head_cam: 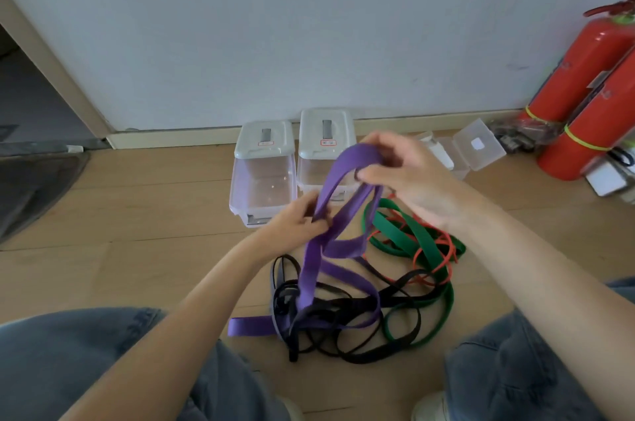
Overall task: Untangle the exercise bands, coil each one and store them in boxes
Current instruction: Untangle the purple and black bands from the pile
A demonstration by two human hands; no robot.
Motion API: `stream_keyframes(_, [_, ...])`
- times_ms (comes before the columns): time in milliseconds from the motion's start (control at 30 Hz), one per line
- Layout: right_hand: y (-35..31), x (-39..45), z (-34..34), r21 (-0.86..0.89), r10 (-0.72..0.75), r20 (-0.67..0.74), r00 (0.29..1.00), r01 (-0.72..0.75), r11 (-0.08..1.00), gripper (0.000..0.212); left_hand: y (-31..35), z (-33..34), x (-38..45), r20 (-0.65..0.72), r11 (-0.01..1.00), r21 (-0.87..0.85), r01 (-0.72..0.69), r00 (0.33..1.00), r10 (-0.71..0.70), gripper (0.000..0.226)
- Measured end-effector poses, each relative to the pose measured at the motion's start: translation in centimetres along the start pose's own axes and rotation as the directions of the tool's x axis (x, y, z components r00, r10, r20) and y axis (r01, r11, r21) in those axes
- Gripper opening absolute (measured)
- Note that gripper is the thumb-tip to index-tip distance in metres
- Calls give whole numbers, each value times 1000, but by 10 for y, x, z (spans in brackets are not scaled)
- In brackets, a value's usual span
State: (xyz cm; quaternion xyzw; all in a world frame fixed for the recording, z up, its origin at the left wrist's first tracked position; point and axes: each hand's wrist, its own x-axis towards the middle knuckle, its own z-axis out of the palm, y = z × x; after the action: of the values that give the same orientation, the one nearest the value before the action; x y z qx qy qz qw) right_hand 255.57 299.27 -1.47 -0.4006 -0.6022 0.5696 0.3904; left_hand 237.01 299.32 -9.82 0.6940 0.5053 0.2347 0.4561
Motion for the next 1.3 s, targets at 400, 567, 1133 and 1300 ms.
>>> stream_keyframes(400, [4,-5,-31,-476,387,89,918,-302,826,33,97,-81,-6,-424,959,-17,-285,870,251,16])
stream_keyframes(567, [11,-6,-19,-207,182,78,980,-163,965,58,76,-26,-6,-140,922,382,-68,981,131,12])
stream_keyframes(1133, [4,1,-18,-11,60,-242,968,-64,998,15,6,-28,10,-209,974,204,96,977,-52,22])
stream_keyframes(1300, [11,-6,-21,-488,226,-5,974,-199,850,73,86,-69,1,-353,888,387,-248,850,391,18])
